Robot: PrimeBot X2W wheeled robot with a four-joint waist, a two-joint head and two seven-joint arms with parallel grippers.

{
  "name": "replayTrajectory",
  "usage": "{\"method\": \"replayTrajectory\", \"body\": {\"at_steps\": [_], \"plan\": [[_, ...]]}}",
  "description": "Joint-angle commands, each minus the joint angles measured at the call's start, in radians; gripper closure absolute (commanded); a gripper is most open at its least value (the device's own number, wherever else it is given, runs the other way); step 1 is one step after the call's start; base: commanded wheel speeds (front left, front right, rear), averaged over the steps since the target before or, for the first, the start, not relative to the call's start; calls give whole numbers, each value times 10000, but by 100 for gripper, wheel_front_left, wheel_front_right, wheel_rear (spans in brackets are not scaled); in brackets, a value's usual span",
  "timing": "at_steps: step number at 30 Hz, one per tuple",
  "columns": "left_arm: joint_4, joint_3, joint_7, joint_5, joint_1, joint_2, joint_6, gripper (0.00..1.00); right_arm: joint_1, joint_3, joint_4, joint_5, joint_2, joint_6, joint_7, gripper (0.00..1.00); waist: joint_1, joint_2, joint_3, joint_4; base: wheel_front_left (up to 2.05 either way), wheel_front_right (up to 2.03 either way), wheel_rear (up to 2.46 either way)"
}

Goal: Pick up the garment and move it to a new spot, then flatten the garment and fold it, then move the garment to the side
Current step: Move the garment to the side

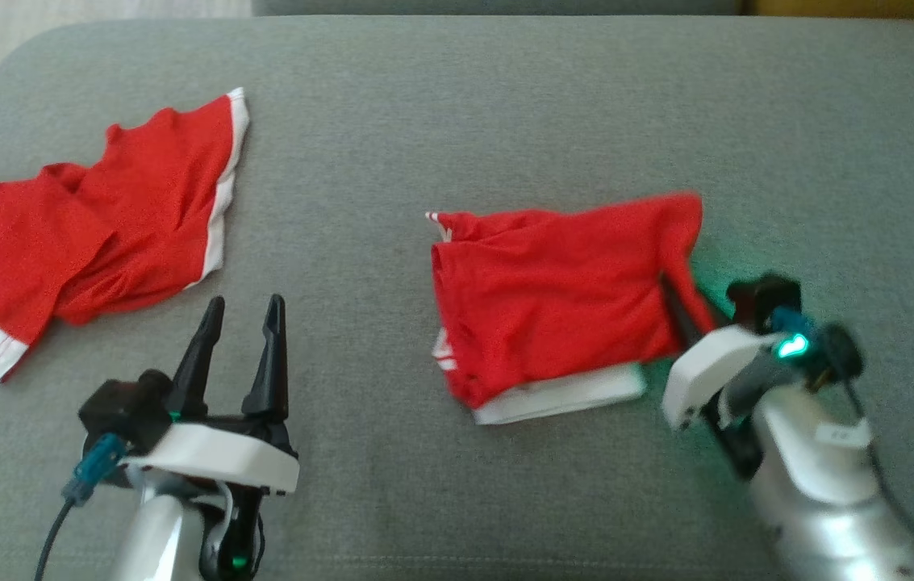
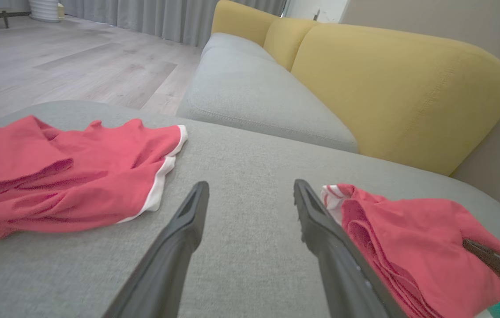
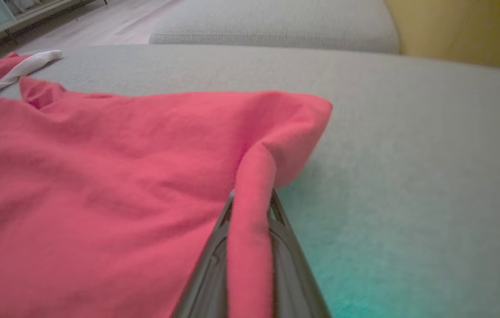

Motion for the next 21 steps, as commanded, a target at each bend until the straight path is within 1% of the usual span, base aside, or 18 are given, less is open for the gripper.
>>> {"method": "replayTrajectory", "body": {"at_steps": [1, 4, 9, 11, 14, 15, 16, 17, 19, 21], "plan": [[-360, 403, -78, 9, -433, 64, -5, 0, -506, 82, -426, -184, -179, 17, -175, 100, 0, 0, 48, -94, 0, 0, 0], [-426, 437, -78, 9, -492, 64, -25, 0, -802, -15, -851, -943, -862, 17, -144, 100, 0, 0, 168, -276, 0, 0, 0], [-501, 450, -78, 51, -653, 64, -84, 0, -1174, -120, -1221, -1245, -2346, 17, 366, 100, 0, 0, 463, -483, 0, 0, 0], [-528, 451, -78, 61, -731, 64, -107, 0, -1301, -410, -1237, -1205, -2890, 17, 642, 100, 0, 0, 584, -523, 0, 0, 0], [-554, 446, -78, 66, -826, 64, -138, 0, -1459, -1211, -1171, -1214, -3466, 17, 1118, 100, 0, 0, 728, -543, 0, 0, 0], [-557, 443, -78, 70, -854, 64, -149, 0, -1508, -1505, -1189, -1281, -3587, 17, 1218, 100, 0, 0, 776, -541, 0, 0, 0], [-556, 442, -78, 76, -882, 64, -161, 0, -1540, -1778, -1278, -1415, -3550, 17, 1282, 100, 0, 0, 808, -533, 0, 0, 0], [-549, 448, -78, 80, -896, 64, -172, 0, -1526, -1874, -1362, -1387, -3366, 17, 1391, 100, 0, 0, 823, -534, 0, 0, 0], [-549, 469, -78, 90, -914, 64, -192, 0, -1541, -2391, -1600, -1817, -3284, 17, 1583, 100, 0, 0, 871, -536, 0, 0, 0], [-535, 467, -78, 91, -942, 64, -210, 0, -1509, -2941, -1820, -2182, -3051, 17, 1681, 100, 0, 0, 894, -505, 0, 0, 0]]}}
